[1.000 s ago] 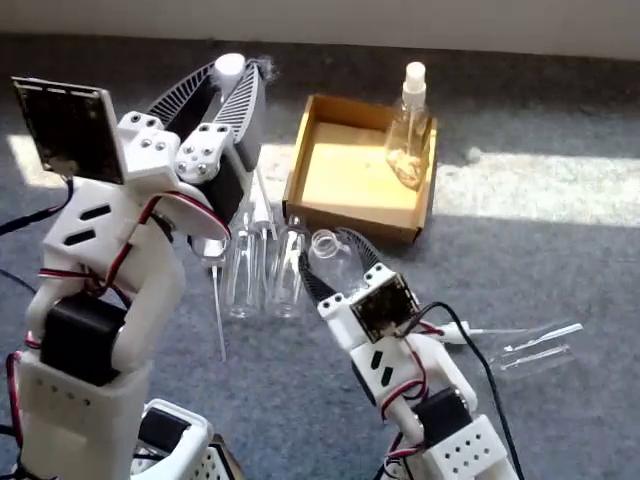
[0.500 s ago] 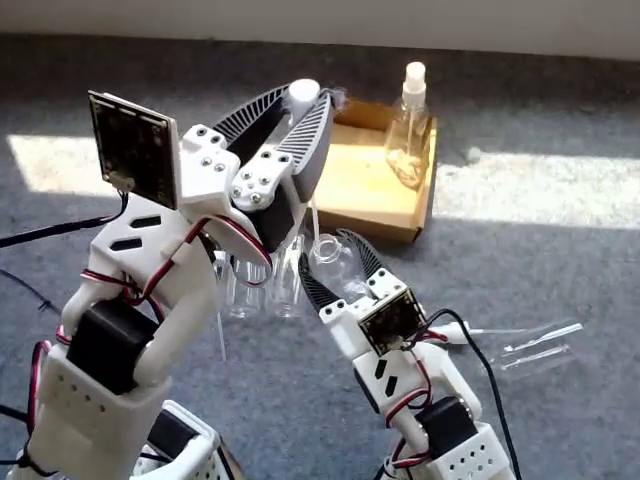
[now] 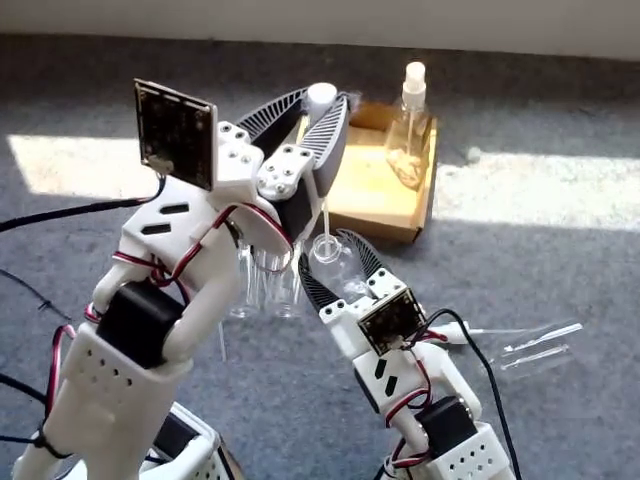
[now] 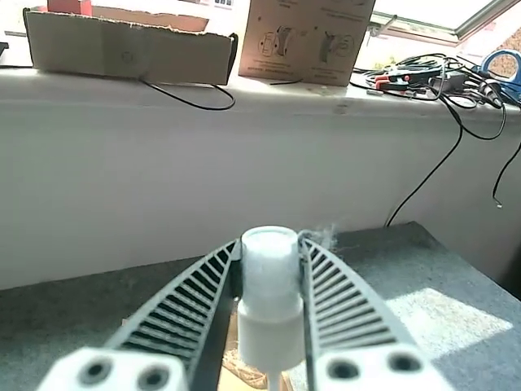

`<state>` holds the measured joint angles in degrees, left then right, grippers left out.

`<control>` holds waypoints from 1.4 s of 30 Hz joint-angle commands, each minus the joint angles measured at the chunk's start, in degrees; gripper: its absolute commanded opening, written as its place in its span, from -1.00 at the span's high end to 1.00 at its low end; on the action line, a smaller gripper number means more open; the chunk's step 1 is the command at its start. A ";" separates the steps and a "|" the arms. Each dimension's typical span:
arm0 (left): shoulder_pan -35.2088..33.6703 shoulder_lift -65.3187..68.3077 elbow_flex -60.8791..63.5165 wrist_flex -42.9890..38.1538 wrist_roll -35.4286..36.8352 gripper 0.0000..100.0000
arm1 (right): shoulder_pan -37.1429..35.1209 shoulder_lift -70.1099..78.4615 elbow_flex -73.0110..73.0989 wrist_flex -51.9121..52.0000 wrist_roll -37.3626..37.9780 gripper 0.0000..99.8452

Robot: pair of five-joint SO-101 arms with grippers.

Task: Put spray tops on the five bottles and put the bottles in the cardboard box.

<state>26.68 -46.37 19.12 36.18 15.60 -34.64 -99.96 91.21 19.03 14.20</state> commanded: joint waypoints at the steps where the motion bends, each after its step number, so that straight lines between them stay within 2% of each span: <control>1: -2.77 3.38 -0.57 -4.92 1.41 0.99 | -0.48 0.04 -0.48 0.40 -0.44 0.99; 13: -3.82 4.53 -1.19 -5.19 1.49 0.99 | -0.22 0.31 -0.31 0.31 -0.44 0.99; 22: -4.09 -4.79 0.84 -5.45 1.05 0.99 | -0.22 0.57 -0.31 0.31 -0.44 0.99; 31: -4.44 -5.05 2.33 -5.45 1.05 0.99 | -0.22 0.57 -0.31 0.31 -0.44 0.99; 42: -2.07 -4.97 3.56 -5.54 1.05 0.99 | -0.22 0.57 -0.31 0.31 -0.44 0.99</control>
<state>23.25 -50.51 22.99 31.69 15.60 -34.64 -99.69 91.21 19.03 14.20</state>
